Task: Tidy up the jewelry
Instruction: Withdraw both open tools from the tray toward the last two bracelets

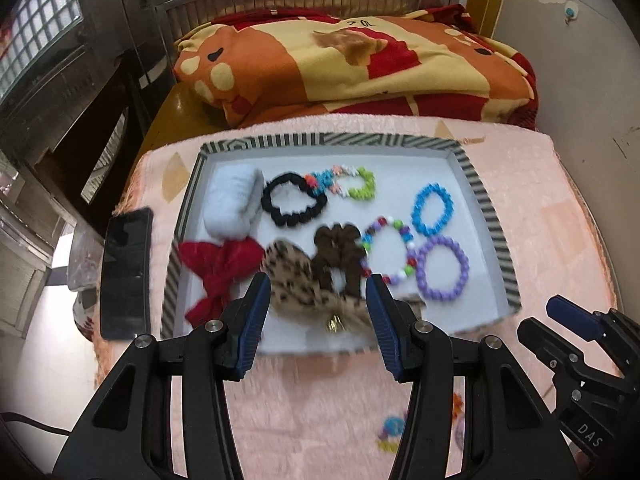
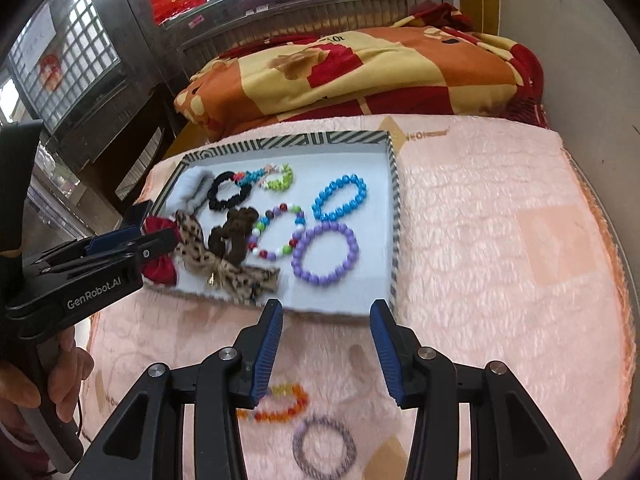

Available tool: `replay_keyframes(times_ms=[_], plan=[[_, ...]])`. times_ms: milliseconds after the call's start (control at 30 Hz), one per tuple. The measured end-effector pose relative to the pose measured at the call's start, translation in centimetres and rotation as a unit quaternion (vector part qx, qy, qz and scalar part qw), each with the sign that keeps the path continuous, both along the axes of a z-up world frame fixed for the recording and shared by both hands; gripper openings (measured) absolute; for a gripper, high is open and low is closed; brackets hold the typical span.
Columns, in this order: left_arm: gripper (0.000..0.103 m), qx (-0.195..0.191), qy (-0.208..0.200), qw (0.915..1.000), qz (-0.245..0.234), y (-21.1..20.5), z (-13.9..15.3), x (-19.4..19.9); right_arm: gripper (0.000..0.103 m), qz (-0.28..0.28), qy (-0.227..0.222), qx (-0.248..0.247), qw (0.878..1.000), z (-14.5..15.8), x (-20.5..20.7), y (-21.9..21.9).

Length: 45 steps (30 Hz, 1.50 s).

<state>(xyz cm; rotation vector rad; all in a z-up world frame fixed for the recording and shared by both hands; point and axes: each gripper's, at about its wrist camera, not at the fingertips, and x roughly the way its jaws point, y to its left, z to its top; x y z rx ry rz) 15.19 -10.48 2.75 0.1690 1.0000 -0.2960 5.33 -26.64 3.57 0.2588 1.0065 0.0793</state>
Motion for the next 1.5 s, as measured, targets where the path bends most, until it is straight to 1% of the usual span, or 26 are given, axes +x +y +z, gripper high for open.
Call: replay_keyframes(times_ms=[133, 467, 533, 667, 733, 800, 833, 1100, 1500], plan=[[0.049, 0.0, -0.001, 1.0, 0.002, 0.1, 0.0, -2.2, 0.044, 0.004, 0.004, 0.001, 1.0, -0.1, -1.8, -0.1], [0.051, -0.002, 0.008, 0.9999, 0.01, 0.5, -0.4, -6.4, 0.044, 0.023, 0.015, -0.004, 1.0, -0.6, -5.3, 0.6], [0.058, -0.003, 0.01, 0.9999, 0.01, 0.6, -0.5, -7.0, 0.044, 0.024, 0.015, -0.005, 1.0, -0.6, -5.8, 0.6], [0.059, -0.007, 0.012, 0.9998, 0.011, 0.9, -0.6, -8.2, 0.045, 0.024, 0.014, -0.003, 1.0, -0.5, -6.7, 0.6], [0.059, -0.007, 0.013, 0.9998, 0.011, 1.0, -0.6, -8.8, 0.047, 0.025, 0.012, -0.006, 1.0, -0.4, -7.0, 0.7], [0.059, -0.007, 0.012, 0.9998, 0.011, 1.1, -0.6, -9.3, 0.052, 0.024, 0.009, -0.007, 1.0, -0.2, -7.4, 0.8], [0.059, -0.007, 0.011, 0.9999, 0.011, 1.2, -0.6, -9.4, 0.053, 0.024, 0.008, -0.007, 1.0, -0.2, -7.6, 0.8], [0.059, -0.009, 0.018, 0.9997, 0.011, 1.6, -1.0, -10.7, 0.053, 0.021, 0.02, -0.008, 1.0, -0.9, -8.9, 0.7], [0.059, -0.01, 0.037, 0.9992, 0.015, 2.6, -2.2, -11.5, 0.053, 0.025, 0.054, -0.016, 0.998, -3.3, -10.3, 1.1]])
